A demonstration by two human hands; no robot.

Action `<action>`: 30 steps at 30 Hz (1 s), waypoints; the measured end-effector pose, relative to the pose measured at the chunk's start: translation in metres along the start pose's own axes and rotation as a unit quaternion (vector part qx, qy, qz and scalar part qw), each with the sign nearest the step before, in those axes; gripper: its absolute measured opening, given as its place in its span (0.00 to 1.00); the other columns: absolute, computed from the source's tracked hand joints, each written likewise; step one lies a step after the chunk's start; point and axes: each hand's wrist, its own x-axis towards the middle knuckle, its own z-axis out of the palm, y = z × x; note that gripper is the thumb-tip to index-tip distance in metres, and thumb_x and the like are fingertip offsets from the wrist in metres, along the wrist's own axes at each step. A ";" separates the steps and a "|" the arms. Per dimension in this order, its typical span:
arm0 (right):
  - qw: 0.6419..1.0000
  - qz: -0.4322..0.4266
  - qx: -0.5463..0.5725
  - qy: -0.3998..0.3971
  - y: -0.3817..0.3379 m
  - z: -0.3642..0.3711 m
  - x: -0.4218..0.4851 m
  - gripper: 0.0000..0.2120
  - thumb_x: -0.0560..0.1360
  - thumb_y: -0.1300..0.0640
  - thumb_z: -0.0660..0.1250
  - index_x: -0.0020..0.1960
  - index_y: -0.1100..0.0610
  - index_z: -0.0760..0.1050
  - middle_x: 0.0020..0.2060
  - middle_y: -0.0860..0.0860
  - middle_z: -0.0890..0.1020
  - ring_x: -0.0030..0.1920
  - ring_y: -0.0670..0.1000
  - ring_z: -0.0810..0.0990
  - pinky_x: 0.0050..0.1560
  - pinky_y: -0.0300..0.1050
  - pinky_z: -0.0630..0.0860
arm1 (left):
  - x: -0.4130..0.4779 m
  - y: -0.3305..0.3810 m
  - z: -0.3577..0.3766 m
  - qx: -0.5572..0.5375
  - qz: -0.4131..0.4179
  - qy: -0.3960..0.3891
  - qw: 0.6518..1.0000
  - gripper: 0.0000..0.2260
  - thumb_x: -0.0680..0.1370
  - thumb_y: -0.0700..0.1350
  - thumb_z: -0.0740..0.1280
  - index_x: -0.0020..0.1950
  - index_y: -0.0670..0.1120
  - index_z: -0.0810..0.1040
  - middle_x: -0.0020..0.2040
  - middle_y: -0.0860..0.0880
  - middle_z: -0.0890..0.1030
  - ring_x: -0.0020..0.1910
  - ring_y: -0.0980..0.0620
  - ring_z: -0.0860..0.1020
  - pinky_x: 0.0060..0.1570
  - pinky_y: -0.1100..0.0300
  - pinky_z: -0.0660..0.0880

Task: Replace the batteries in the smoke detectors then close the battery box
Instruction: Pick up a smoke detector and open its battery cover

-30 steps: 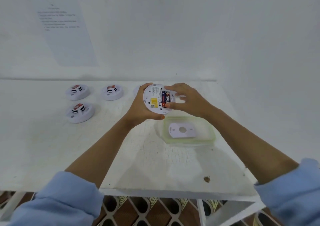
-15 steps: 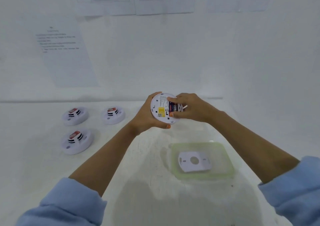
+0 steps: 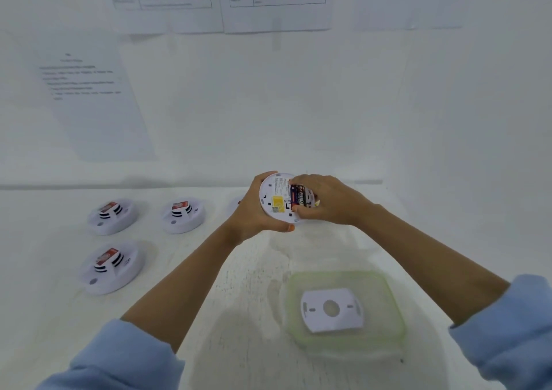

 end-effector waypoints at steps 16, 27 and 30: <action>0.989 0.049 0.132 -0.050 0.012 -0.010 0.018 0.18 0.68 0.57 0.72 0.53 0.52 0.68 0.51 0.52 0.78 0.47 0.54 0.79 0.46 0.49 0.79 | 0.019 -0.005 0.002 0.034 0.013 0.015 0.999 0.42 0.58 0.27 0.76 0.66 0.47 0.60 0.58 0.50 0.72 0.54 0.62 0.76 0.44 0.67 0.77; 0.993 -0.016 -0.103 -0.052 0.004 -0.015 0.017 0.22 0.68 0.49 0.70 0.55 0.60 0.69 0.47 0.55 0.75 0.45 0.54 0.74 0.43 0.43 0.72 | 0.023 -0.006 0.007 0.016 0.003 -0.003 1.000 0.42 0.57 0.32 0.75 0.67 0.46 0.61 0.58 0.51 0.72 0.53 0.60 0.77 0.45 0.64 0.77; 0.991 -0.034 -0.123 -0.037 0.004 -0.013 0.017 0.19 0.68 0.50 0.69 0.51 0.62 0.70 0.44 0.56 0.74 0.40 0.54 0.72 0.38 0.41 0.68 | 0.023 -0.006 0.005 0.018 0.002 -0.007 1.000 0.43 0.57 0.32 0.75 0.68 0.45 0.60 0.58 0.51 0.72 0.53 0.62 0.77 0.45 0.64 0.77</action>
